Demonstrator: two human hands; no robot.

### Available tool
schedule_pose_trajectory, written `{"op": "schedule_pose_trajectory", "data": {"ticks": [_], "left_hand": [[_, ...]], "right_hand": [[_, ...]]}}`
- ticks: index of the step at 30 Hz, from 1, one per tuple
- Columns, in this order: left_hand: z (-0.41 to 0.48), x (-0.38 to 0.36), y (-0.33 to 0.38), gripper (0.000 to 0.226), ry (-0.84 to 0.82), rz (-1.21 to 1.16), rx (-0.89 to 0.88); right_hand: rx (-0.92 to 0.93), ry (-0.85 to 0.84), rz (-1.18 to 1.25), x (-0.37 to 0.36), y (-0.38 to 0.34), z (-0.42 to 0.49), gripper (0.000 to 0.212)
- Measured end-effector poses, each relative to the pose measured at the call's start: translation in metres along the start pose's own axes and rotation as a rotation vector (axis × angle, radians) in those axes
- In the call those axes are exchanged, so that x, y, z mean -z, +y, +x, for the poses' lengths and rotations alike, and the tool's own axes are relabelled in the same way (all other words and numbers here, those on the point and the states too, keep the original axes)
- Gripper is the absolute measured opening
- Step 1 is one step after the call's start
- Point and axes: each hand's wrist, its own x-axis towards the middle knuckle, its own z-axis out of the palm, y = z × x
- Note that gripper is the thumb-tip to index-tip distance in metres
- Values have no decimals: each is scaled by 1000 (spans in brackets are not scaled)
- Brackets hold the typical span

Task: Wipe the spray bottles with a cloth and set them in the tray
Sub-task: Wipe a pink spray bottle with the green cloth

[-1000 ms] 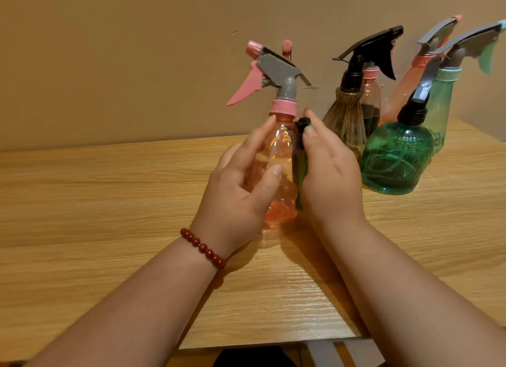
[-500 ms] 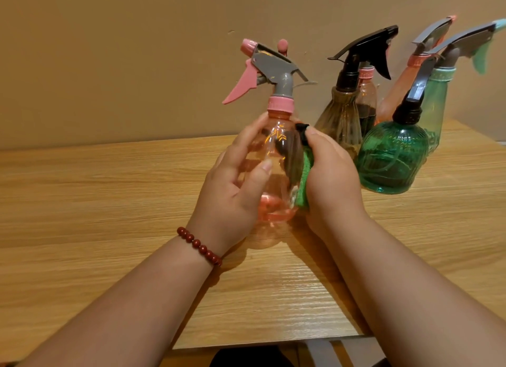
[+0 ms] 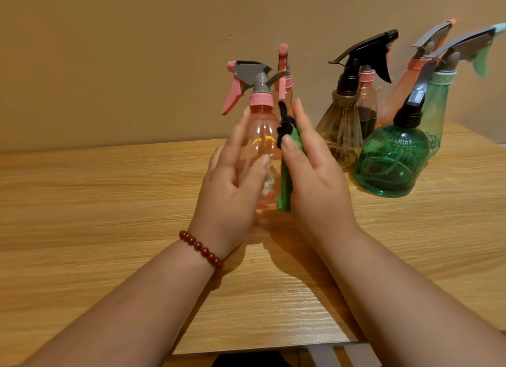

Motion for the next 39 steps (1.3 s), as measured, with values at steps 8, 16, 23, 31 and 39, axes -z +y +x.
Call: {"op": "schedule_pose_trajectory", "data": {"ticks": [8,16,23,31,39], "left_hand": [[3,2,8,51,147,-138,-83],[2,0,6,49,93,-139,-75],[8,8,5,50,208,-162,-34],[3,2,5,49,41,-195,-28],[1,7,4,48,2,-102,-60]], "right_hand": [[282,64,-182,-18,7,-6,45],[281,-39,-139,-4,7,-1,46],[367,-107,-219,-18,8,-5,46],[202,-48,-117,-8,7,-2,46],[175,-64,-93,-3,9,3,45]]}}
